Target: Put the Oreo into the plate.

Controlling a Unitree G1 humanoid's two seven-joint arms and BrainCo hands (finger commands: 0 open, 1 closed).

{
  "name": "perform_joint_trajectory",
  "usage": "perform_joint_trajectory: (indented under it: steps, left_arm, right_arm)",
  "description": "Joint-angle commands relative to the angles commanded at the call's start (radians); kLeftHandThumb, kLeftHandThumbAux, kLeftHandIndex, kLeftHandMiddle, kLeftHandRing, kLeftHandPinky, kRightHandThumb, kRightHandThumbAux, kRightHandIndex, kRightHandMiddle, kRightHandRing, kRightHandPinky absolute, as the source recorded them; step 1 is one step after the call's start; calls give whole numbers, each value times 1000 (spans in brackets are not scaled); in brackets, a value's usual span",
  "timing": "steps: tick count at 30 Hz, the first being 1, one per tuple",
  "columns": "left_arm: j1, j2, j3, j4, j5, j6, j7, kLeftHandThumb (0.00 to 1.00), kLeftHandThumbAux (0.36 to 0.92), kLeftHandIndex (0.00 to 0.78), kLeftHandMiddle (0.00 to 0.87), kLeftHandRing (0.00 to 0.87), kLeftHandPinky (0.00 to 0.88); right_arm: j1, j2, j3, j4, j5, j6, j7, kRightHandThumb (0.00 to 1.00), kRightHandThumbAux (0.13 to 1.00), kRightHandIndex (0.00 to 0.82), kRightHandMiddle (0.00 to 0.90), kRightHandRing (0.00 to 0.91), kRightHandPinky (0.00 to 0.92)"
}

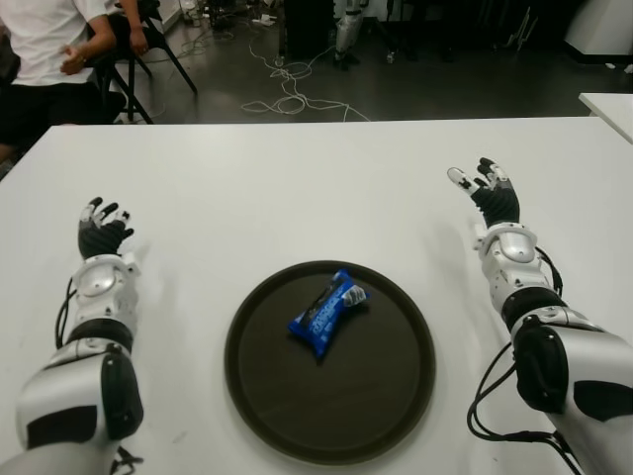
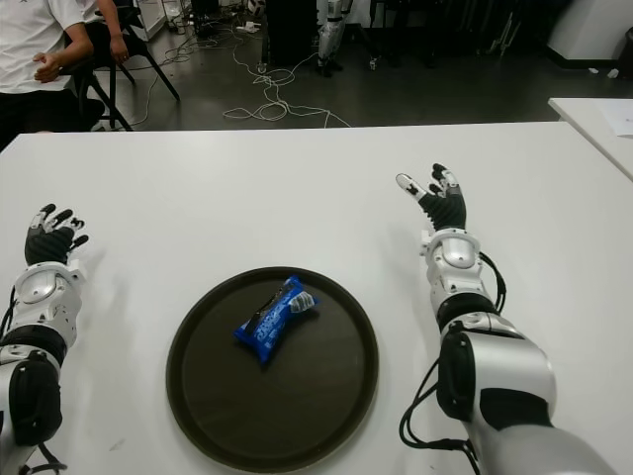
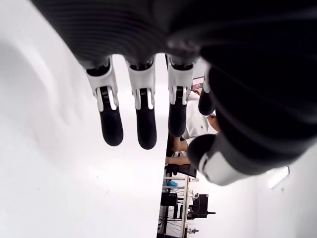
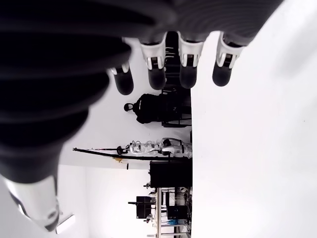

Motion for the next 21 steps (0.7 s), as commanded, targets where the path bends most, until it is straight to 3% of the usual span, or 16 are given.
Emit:
perform_joint_trajectory:
  steps: [11,21]
  left_arm:
    - [0,-1,0,-3,-1,-4,-7,334,728,83,183,205,233]
    - [0,0,0,-1,1,1,-6,323,737,90,194,217,250]
  right_arm:
    - [-1,-3,11,1,-11,3,0,0,685,28,48,33,3]
    - [0,2,-4,0,-2,-4,0,0,703,56,71,53,8]
